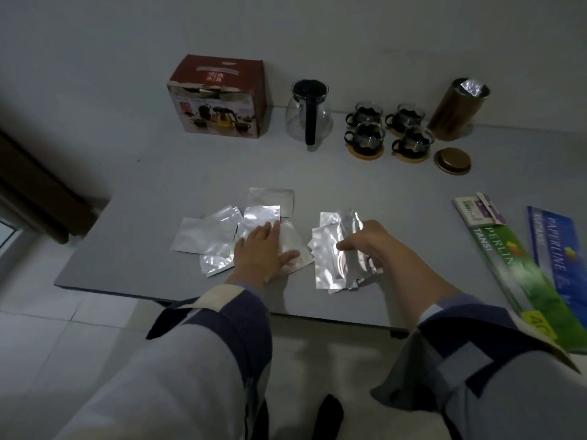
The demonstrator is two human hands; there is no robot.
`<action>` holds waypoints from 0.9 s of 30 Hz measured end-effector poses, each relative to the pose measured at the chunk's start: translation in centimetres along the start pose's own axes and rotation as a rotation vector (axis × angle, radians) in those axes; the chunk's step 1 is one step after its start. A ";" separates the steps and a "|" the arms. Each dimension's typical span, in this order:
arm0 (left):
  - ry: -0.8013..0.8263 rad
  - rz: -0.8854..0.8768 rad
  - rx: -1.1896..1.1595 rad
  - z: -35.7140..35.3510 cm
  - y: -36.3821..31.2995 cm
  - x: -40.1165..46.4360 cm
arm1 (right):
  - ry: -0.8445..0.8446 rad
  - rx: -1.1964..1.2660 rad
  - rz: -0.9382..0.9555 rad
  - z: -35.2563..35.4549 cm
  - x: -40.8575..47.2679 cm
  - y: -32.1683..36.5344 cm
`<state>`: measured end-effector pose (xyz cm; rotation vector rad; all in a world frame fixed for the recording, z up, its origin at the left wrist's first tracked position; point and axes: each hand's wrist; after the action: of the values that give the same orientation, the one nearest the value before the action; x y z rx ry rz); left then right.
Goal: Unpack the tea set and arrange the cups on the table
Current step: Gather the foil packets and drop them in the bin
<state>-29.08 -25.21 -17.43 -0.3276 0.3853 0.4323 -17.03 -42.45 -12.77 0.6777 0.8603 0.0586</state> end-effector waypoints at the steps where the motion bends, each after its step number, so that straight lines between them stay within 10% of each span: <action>1: -0.063 -0.013 -0.005 0.7 0.6 0.0 | -0.024 0.038 0.011 0.6 -0.2 0.2; 6: -0.209 0.047 -0.144 3.5 5.5 0.3 | -0.055 0.191 0.073 1.4 -0.6 3.5; 17: 0.055 0.163 -0.127 3.9 12.7 1.3 | -0.088 -0.223 0.131 -10.6 1.2 4.8; 27: 0.100 0.151 -0.026 5.4 11.8 1.2 | -0.156 -0.254 -0.025 -8.0 1.5 4.6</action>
<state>-31.96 -12.62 -15.79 -0.3470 0.5045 0.5708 -20.78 -34.14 -14.78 0.4277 0.6964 0.0900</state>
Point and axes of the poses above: each hand's wrist, its own x-axis towards the middle knuckle, its own z-axis out of the back of the hand, y = z × x, and after that the axes turned 10 degrees about y, right-handed
